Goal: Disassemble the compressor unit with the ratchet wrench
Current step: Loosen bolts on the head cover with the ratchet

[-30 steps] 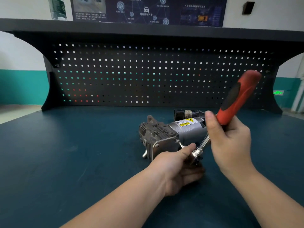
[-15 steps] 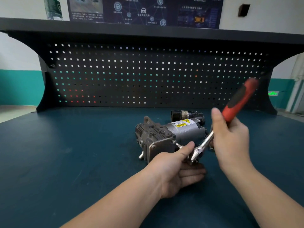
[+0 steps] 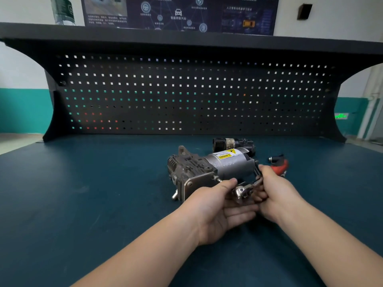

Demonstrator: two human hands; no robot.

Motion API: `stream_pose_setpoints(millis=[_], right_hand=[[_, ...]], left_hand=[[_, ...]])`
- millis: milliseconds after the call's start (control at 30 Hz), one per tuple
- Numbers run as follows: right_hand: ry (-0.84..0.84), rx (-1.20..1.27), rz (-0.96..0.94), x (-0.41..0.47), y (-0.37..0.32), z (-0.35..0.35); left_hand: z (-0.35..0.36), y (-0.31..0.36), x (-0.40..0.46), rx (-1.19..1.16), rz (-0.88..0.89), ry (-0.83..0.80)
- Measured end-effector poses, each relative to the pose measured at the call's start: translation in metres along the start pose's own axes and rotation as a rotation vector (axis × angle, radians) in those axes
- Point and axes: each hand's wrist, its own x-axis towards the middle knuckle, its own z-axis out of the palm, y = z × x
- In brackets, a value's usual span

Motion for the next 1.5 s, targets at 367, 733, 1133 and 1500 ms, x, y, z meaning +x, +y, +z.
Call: stream_pose_setpoints(millis=[367,733,1133,1500], right_hand=[[-0.071,-0.101,-0.279,-0.002,-0.01,0.002],[-0.195,0.076,-0.389,-0.006,-0.029,-0.003],[-0.609,0.145,-0.072,-0.016,-0.033,-0.005],[-0.891,-0.34,-0.072,-0.036,-0.021,0.0]], left_hand=[[-0.005,-0.003,0.009,-0.294,0.163,0.15],[0.003,-0.005,0.004,-0.101,0.222,0.049],[-0.001,0.018,-0.005,-0.039,0.431,0.117],[0.0,0.016,-0.005,0.091,0.422,-0.055]])
